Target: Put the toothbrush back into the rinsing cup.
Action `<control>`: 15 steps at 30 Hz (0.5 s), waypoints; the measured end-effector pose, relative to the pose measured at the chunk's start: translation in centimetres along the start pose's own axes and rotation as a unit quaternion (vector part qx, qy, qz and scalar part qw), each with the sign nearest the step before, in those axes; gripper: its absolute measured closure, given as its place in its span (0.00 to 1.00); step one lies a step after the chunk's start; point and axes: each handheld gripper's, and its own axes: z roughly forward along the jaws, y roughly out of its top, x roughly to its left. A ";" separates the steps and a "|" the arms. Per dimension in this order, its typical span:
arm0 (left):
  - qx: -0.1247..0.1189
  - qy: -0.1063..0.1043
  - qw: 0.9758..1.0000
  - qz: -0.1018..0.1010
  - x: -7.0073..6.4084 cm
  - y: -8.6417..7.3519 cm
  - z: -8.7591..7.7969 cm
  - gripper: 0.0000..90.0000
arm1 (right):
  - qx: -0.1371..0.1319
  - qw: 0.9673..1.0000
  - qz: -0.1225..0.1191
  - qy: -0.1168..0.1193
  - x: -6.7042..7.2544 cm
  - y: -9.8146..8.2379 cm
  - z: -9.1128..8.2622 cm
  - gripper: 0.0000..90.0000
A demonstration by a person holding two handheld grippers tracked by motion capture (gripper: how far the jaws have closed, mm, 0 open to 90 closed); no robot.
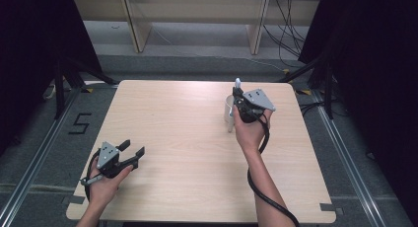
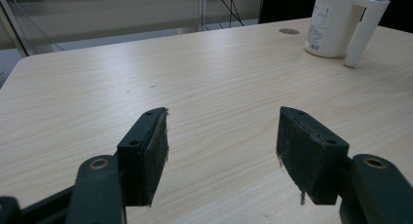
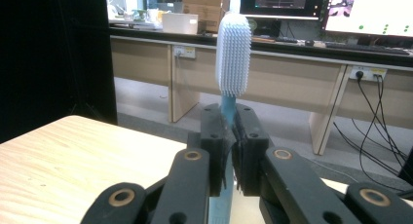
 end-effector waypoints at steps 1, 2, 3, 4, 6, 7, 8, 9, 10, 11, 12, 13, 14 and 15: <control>0.000 0.000 1.000 0.000 0.0 0.0 0.0 0.39 | 0.000 1.000 -0.009 -0.004 -0.1 0.0 0.0 0.94; 0.000 0.000 1.000 0.000 0.0 0.0 0.0 0.39 | 0.003 1.000 -0.002 -0.004 0.1 0.0 -0.1 0.94; 0.000 0.000 1.000 0.000 0.0 0.0 0.0 0.40 | 0.003 1.000 -0.003 -0.004 0.0 0.0 0.0 0.94; -0.005 -0.003 1.000 -0.001 0.0 0.0 0.1 0.39 | 0.008 1.000 0.004 -0.001 0.1 -0.1 0.0 0.94; -0.005 -0.003 1.000 -0.001 0.0 0.0 0.1 0.39 | 0.007 1.000 -0.002 0.000 0.0 -0.1 0.1 0.94; -0.005 -0.004 1.000 0.000 0.0 0.0 0.2 0.39 | 0.006 1.000 -0.007 -0.002 0.0 -0.2 0.1 0.94; -0.004 -0.003 1.000 0.000 0.0 0.0 0.2 0.39 | 0.006 1.000 -0.004 -0.002 0.0 -0.2 0.1 0.94; 0.001 -0.001 1.000 0.000 0.0 0.0 0.1 0.39 | 0.006 1.000 -0.001 -0.001 0.0 -0.3 0.2 0.94; 0.001 -0.002 1.000 0.000 -0.1 0.0 0.1 0.39 | 0.007 1.000 -0.002 -0.002 0.0 -0.4 0.2 0.94; 0.000 -0.002 1.000 0.000 -0.1 0.0 0.2 0.39 | 0.008 1.000 -0.004 0.000 0.0 -0.4 0.2 0.94; -0.004 -0.005 1.000 0.000 -0.1 0.0 0.2 0.39 | 0.010 1.000 -0.002 -0.001 0.0 -0.5 0.2 0.94; -0.004 -0.005 1.000 0.001 -0.1 0.0 0.2 0.39 | 0.010 1.000 -0.003 0.000 0.0 -0.5 0.2 0.94; -0.004 -0.005 1.000 0.001 -0.1 0.0 0.3 0.39 | 0.014 1.000 0.004 0.001 0.1 -0.6 0.3 0.94; -0.003 -0.005 1.000 0.001 -0.1 -0.1 0.3 0.39 | 0.012 1.000 0.000 0.001 0.1 -0.6 0.3 0.94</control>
